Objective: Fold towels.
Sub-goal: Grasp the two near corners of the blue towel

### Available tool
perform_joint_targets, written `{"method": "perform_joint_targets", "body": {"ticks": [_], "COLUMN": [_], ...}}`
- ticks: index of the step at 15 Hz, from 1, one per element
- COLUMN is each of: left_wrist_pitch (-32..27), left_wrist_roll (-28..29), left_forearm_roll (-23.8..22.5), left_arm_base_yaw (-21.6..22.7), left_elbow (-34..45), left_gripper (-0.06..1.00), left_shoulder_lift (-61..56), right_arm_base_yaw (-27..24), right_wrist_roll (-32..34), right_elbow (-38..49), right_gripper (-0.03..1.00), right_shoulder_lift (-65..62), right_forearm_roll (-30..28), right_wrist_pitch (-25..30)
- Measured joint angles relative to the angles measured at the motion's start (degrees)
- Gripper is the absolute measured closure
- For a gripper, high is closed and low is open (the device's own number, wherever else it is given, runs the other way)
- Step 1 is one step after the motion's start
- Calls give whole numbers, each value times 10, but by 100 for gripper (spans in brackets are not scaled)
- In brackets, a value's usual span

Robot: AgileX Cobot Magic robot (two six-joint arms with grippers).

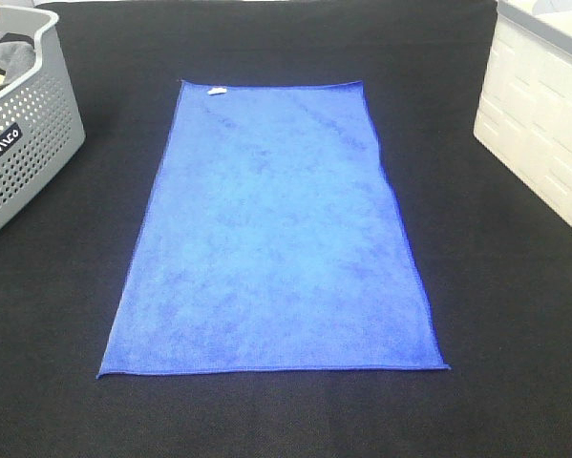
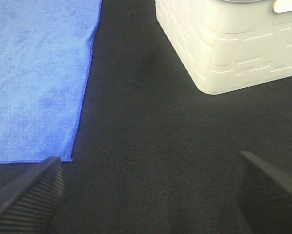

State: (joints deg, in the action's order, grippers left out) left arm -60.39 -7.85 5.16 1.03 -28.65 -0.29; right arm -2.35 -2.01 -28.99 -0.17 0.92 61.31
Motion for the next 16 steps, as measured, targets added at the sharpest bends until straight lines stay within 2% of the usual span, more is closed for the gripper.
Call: {"method": "perform_joint_targets", "body": {"ticks": [16], "left_wrist_pitch": [0], "left_wrist_roll": [0], "left_forearm_roll": [0], "left_arm_base_yaw": [0], "left_elbow": [0], "left_gripper": [15], "left_shoulder_lift": [0], "right_arm_base_yaw": [0], "right_wrist_roll": [0], "right_elbow": [0], "right_gripper": [9], "right_shoulder_lift": [0], "right_forearm_roll": [0], "right_wrist_pitch": [0]}}
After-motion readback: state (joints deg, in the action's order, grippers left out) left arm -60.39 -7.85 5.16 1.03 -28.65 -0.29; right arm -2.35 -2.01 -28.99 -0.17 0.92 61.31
